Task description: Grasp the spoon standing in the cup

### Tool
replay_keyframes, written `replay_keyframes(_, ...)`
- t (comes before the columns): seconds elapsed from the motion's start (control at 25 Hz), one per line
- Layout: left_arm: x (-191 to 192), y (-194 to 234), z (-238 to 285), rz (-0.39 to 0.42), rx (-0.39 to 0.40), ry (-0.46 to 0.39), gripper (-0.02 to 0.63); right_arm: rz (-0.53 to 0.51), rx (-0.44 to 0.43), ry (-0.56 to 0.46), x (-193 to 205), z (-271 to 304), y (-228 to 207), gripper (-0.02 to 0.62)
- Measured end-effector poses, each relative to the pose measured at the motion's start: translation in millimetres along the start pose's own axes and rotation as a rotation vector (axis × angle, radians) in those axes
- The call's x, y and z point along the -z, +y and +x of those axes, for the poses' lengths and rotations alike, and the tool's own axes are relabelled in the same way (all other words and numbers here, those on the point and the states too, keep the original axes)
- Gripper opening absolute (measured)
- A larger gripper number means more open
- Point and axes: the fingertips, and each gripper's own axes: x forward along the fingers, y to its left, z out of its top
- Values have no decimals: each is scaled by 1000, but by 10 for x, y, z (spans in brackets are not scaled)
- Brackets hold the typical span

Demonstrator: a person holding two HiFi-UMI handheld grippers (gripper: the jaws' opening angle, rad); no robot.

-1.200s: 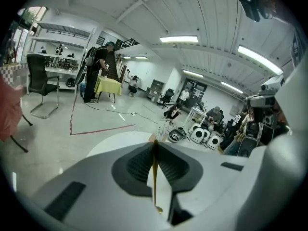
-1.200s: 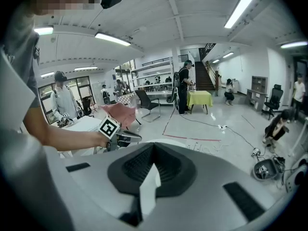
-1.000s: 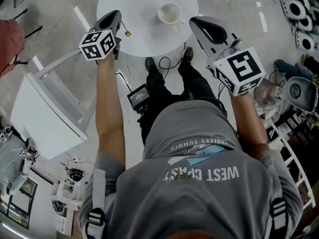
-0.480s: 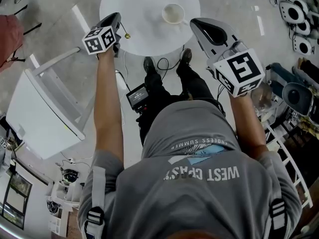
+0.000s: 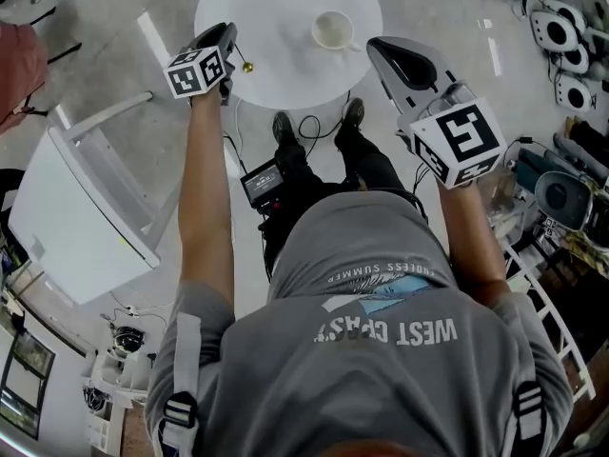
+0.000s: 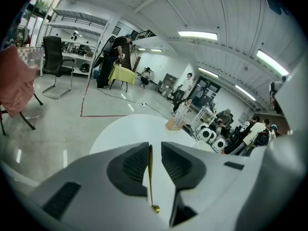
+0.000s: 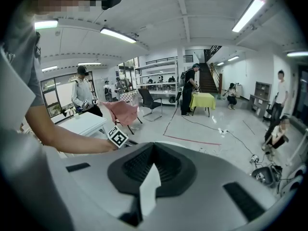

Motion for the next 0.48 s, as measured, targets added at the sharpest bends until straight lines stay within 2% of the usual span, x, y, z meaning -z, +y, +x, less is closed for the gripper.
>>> replay_keyframes(0.48, -281, -168, -147, 64, 39, -45, 169, -32, 20, -55, -212, -153, 45, 2)
